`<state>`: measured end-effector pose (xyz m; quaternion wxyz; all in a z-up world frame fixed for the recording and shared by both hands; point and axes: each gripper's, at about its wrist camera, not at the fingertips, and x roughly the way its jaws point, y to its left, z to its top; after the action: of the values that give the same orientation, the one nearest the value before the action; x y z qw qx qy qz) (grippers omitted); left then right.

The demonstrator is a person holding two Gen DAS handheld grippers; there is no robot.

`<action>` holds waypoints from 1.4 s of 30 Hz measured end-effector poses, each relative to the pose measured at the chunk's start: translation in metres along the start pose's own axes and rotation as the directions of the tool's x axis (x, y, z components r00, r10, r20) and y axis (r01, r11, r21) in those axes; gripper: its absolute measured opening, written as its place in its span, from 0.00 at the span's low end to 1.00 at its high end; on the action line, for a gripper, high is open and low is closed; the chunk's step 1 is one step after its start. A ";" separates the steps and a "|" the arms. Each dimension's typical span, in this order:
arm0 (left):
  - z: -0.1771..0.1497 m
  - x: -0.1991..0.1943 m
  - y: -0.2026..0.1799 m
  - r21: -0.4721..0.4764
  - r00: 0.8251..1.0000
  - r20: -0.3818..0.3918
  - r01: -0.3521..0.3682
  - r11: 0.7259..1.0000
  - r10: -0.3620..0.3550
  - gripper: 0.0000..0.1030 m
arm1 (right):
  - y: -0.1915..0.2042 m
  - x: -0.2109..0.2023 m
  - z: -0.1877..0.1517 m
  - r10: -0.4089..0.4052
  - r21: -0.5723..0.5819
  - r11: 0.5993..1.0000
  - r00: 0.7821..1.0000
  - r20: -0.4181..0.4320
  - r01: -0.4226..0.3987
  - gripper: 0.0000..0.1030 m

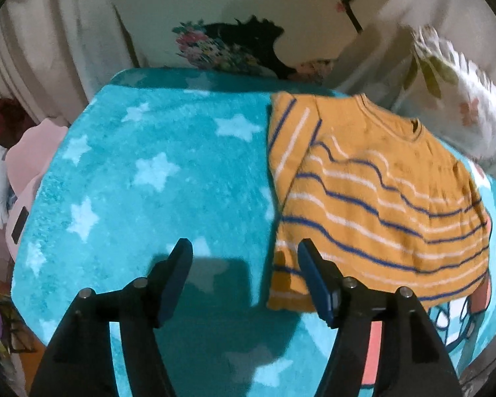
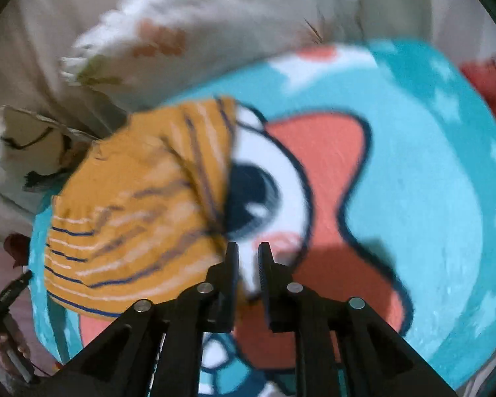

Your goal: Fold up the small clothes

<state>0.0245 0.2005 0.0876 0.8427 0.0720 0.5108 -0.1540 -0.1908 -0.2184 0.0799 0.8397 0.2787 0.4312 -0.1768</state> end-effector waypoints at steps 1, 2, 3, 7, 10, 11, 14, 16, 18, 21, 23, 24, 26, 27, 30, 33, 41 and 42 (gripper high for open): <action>-0.002 0.001 -0.002 0.005 1.000 0.000 -0.004 1.000 0.004 0.63 | 0.010 0.000 0.001 0.005 -0.028 1.000 1.000 0.012 -0.005 0.34; -0.004 0.001 -0.004 0.008 1.000 -0.002 -0.001 1.000 0.001 0.63 | 0.028 0.001 0.001 0.014 -0.080 0.997 1.000 0.025 -0.012 0.35; -0.006 0.001 -0.006 0.010 1.000 -0.005 0.009 1.000 -0.009 0.63 | 0.042 0.005 0.002 0.022 -0.116 0.993 0.999 0.029 -0.019 0.36; -0.010 0.001 -0.010 0.014 0.999 -0.013 0.030 0.999 -0.029 0.63 | 0.095 0.039 0.008 0.071 -0.251 0.965 0.997 -0.040 -0.079 0.37; -0.012 -0.002 -0.010 0.006 0.999 -0.012 0.031 0.999 -0.031 0.63 | 0.110 0.078 0.021 0.043 -0.271 0.960 0.995 -0.093 -0.066 0.37; -0.014 -0.003 -0.009 0.003 0.999 -0.010 0.032 0.999 -0.032 0.63 | 0.109 0.096 0.028 0.005 -0.261 0.965 0.994 -0.109 -0.033 0.37; -0.018 -0.006 -0.006 -0.005 1.000 -0.003 0.025 1.000 -0.025 0.63 | 0.106 0.120 0.040 -0.026 -0.250 0.968 0.994 -0.107 -0.002 0.38; -0.022 -0.004 -0.003 -0.009 1.000 -0.010 0.013 1.000 -0.013 0.65 | 0.112 0.124 0.043 -0.024 -0.251 0.968 0.994 -0.111 -0.005 0.56; -0.026 -0.001 0.001 -0.019 1.000 -0.025 0.009 1.000 -0.010 0.65 | 0.117 0.127 0.040 -0.002 -0.252 0.967 0.994 -0.113 -0.027 0.73; -0.029 0.001 0.007 -0.040 0.999 -0.032 0.001 0.999 -0.002 0.65 | 0.133 0.133 0.029 -0.044 -0.333 0.943 0.996 -0.076 0.017 0.90; -0.029 -0.001 0.011 -0.052 1.000 -0.022 -0.005 0.999 0.004 0.65 | 0.141 0.136 0.021 -0.060 -0.361 0.932 0.997 -0.043 0.041 0.99; -0.029 -0.003 0.012 -0.055 1.000 -0.015 -0.009 0.998 0.008 0.65 | 0.143 0.135 0.017 -0.064 -0.361 0.931 0.998 -0.028 0.050 1.00; -0.028 -0.007 0.015 -0.063 1.000 0.005 -0.011 0.998 0.011 0.69 | 0.141 0.134 0.016 -0.059 -0.339 0.939 0.998 0.003 0.056 1.00; -0.028 -0.009 0.016 -0.065 1.000 0.013 -0.016 0.998 0.016 0.71 | 0.139 0.132 0.016 -0.048 -0.325 0.944 0.999 0.011 0.049 1.00; -0.028 -0.016 0.016 -0.061 0.996 0.053 -0.073 0.995 0.076 0.74 | 0.135 0.129 0.015 -0.031 -0.328 0.944 0.999 0.017 0.035 1.00; -0.027 -0.023 0.017 -0.065 0.992 0.082 -0.090 0.994 0.095 0.78 | 0.128 0.122 0.014 -0.029 -0.351 0.936 1.000 0.004 0.029 1.00; -0.024 -0.008 0.031 -0.139 0.998 -0.034 -0.055 0.989 0.051 0.80 | 0.148 0.099 0.023 -0.092 -0.330 0.938 0.995 0.050 0.103 0.75; -0.024 -0.006 0.030 -0.133 0.998 -0.041 -0.059 0.989 0.054 0.80 | 0.149 0.090 0.022 -0.082 -0.332 0.938 0.995 0.063 0.099 0.75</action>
<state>0.0117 0.2369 0.0803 0.8399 0.0327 0.5335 -0.0939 -0.0457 -0.1200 0.0629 0.8759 0.1077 0.4471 -0.1460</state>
